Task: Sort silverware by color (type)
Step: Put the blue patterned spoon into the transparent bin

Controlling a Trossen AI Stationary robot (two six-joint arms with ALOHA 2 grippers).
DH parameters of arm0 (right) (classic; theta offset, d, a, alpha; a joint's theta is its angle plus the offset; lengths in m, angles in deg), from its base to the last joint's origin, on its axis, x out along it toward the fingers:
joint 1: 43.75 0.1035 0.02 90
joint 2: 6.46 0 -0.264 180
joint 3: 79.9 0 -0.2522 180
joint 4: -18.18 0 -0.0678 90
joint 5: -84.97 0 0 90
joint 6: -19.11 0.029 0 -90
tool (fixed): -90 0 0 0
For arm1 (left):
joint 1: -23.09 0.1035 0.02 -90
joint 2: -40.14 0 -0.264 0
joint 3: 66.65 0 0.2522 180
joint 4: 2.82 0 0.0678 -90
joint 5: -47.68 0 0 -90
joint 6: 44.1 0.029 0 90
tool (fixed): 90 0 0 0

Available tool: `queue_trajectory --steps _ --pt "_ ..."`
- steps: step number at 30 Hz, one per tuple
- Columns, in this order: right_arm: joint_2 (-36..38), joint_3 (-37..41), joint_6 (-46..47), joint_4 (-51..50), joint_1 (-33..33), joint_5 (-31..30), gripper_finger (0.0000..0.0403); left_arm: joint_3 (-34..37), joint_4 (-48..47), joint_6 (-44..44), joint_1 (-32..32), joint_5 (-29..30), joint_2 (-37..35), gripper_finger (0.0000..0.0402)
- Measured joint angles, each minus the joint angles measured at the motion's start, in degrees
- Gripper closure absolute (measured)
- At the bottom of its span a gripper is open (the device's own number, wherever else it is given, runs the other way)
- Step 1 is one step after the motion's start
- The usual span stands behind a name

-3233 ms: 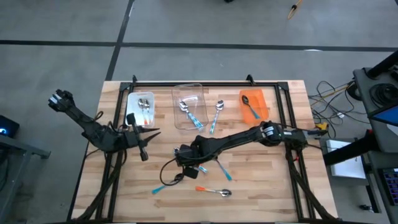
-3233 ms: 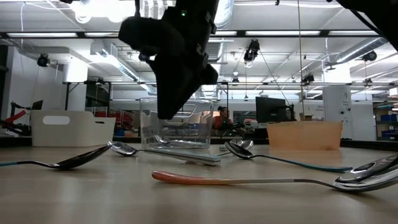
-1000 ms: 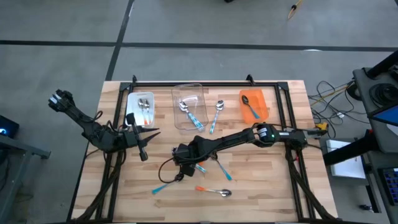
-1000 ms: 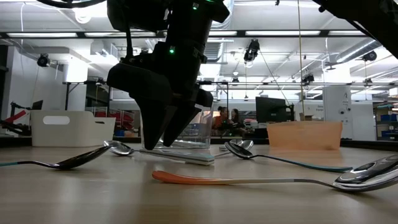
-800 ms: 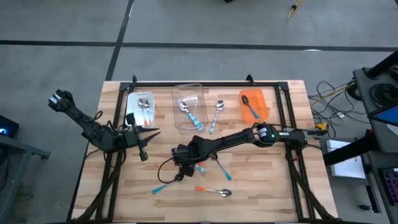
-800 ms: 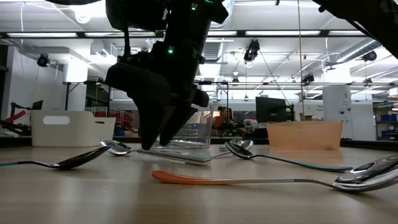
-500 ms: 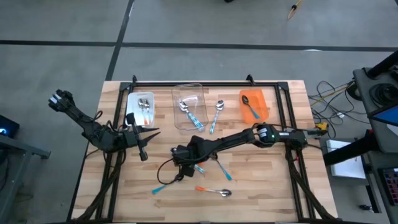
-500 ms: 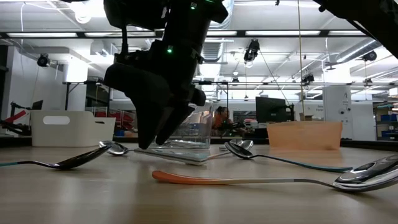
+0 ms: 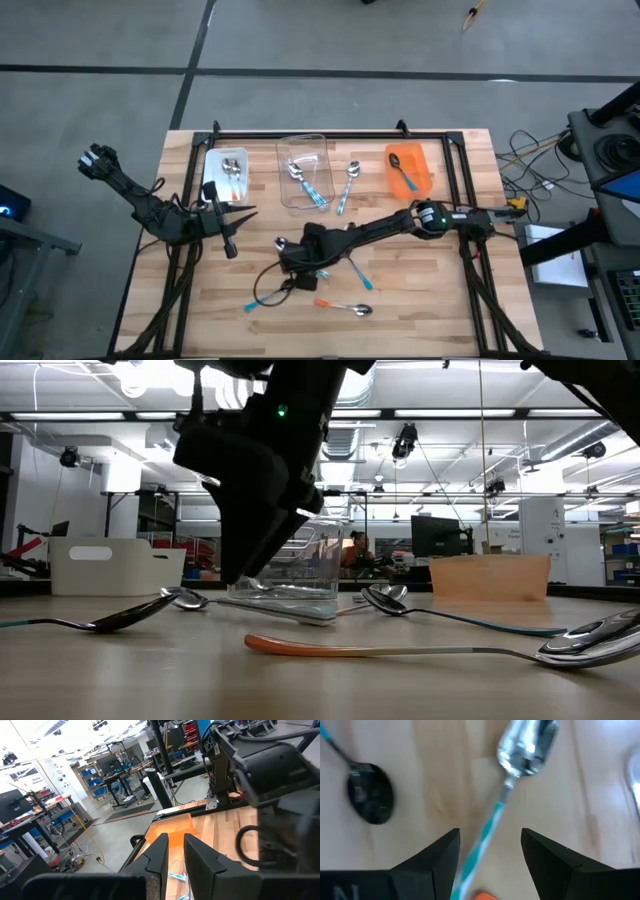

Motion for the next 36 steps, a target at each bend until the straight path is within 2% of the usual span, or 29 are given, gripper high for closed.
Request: queue_trajectory --steps 6,21,25,34,36 --pt "-1.02 0.29 -0.63 3.95 0.36 -0.30 0.0200 0.00 0.00 0.00 0.00 0.00 -0.02 0.0359" --pt "-3.51 1.23 1.74 6.65 0.34 -1.61 0.0203 0.00 0.00 0.00 -0.01 0.01 -0.09 0.0359" --pt "-3.51 1.40 3.09 6.90 0.22 -1.09 0.0239 0.00 0.02 0.00 -0.02 0.01 -0.09 0.0359" --pt "-3.51 1.40 4.33 6.90 0.13 -0.84 0.0375 0.00 0.02 -0.02 0.00 0.01 -0.09 0.0359" --pt "-3.51 1.42 4.47 6.77 0.11 -1.12 0.0382 0.00 0.02 0.00 -0.01 0.01 -0.09 0.0359"
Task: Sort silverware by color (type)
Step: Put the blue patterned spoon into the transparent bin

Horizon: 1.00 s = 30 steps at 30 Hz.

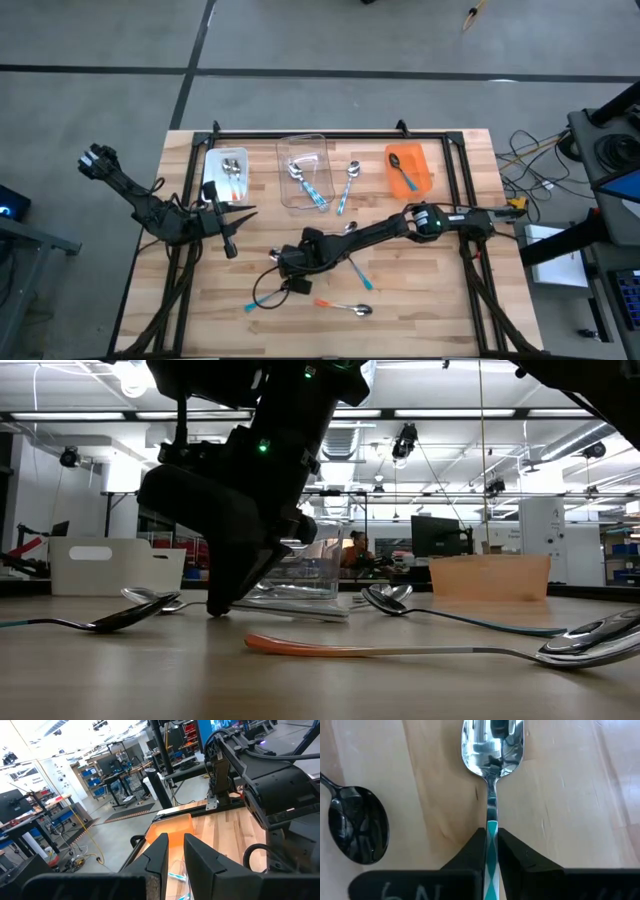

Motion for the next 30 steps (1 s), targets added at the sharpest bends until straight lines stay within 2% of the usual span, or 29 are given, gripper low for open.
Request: queue_trajectory --steps 9,19,30 --pt "0.24 -2.13 2.17 -3.00 -0.50 1.31 0.0381 0.00 -0.02 0.00 0.01 0.00 0.00 0.0359" --pt "0.76 -15.20 -0.56 -20.05 -1.43 1.31 0.0382 0.00 -0.02 0.02 0.01 0.00 0.00 0.0359" --pt "7.63 -14.82 -0.22 -23.10 -7.42 2.71 0.0382 -0.02 -0.57 0.04 0.13 0.46 -0.02 0.0359"
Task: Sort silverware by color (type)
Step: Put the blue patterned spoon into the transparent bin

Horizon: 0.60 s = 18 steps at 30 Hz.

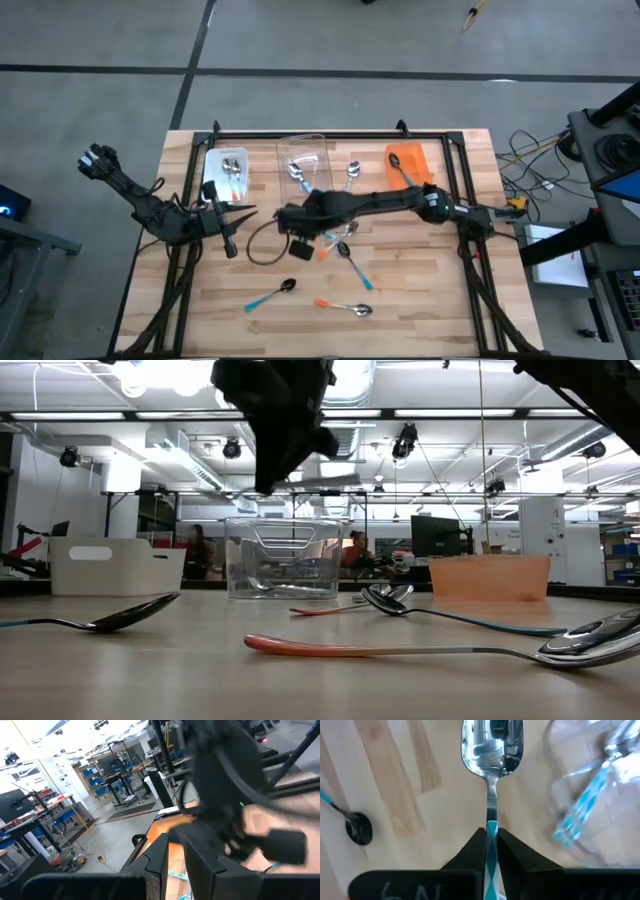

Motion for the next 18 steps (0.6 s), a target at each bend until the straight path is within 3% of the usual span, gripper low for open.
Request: queue_trajectory --steps 6,8,13,18 --pt "3.42 -0.07 0.02 0.76 -4.07 0.08 0.0382 0.57 -0.28 0.42 0.18 -1.18 0.93 0.0359" --pt "3.77 -0.09 0.24 1.34 -5.74 0.06 0.0382 0.59 0.35 0.87 1.09 -6.08 1.42 0.0359" --pt "3.98 -0.09 0.92 2.98 -10.35 0.08 0.0383 0.84 6.43 3.94 5.47 -24.54 3.96 0.0359" --pt "3.82 -0.09 1.20 5.89 -14.70 0.11 0.0383 0.87 8.88 5.44 9.91 -27.65 7.52 0.0359"
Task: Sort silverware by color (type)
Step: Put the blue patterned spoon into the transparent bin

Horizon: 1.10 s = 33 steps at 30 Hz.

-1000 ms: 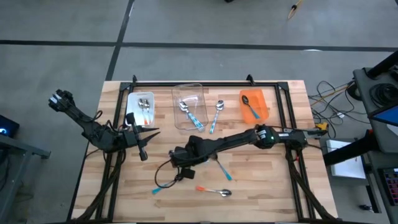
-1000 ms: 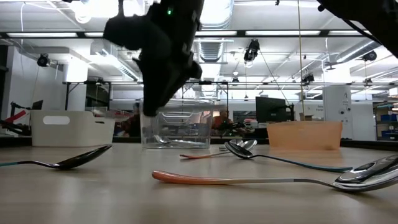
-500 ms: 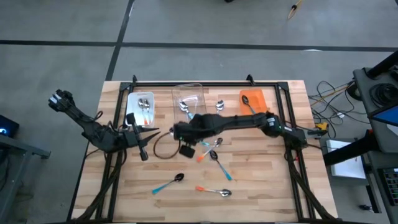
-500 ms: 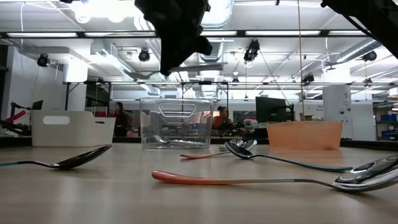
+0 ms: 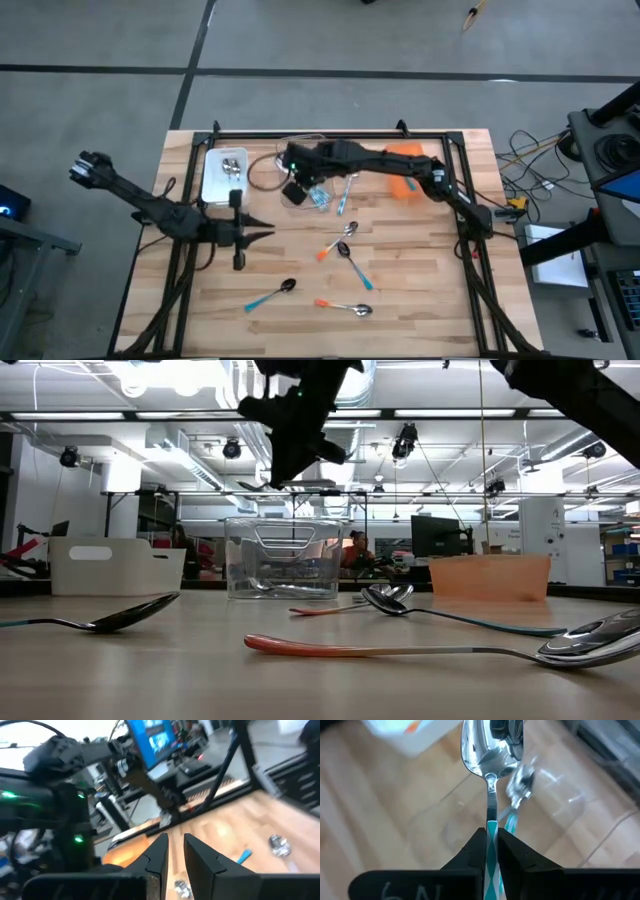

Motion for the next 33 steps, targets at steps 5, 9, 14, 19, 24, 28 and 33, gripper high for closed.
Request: queue_trajectory --steps 5,9,14,19,24,28,33 --pt "-0.05 0.00 2.32 4.80 -3.48 0.01 0.0383 0.01 0.21 -0.30 4.74 0.00 3.03 0.0359" --pt "-0.07 0.00 4.87 4.88 -5.51 0.17 0.0383 0.02 0.35 -1.28 5.96 0.65 2.94 0.0359" --pt "-0.08 0.00 7.55 4.86 -6.73 0.42 0.0383 0.02 0.35 -1.56 5.88 1.33 0.35 0.0359" --pt "-0.13 0.00 8.00 5.10 -6.62 1.57 0.0383 0.06 1.32 0.81 6.07 7.29 -1.80 0.0359" --pt "-0.14 0.72 9.42 5.11 -6.68 1.01 0.0383 0.07 5.22 7.18 7.41 9.30 -3.72 0.0359" --pt "-0.15 3.02 10.26 5.59 -6.66 0.92 0.0383 1.80 4.90 8.70 8.66 9.75 -4.32 0.0359" --pt "-0.19 7.06 9.49 6.69 -6.68 0.96 0.0383 3.02 5.00 9.97 11.10 12.57 -4.55 0.0359"
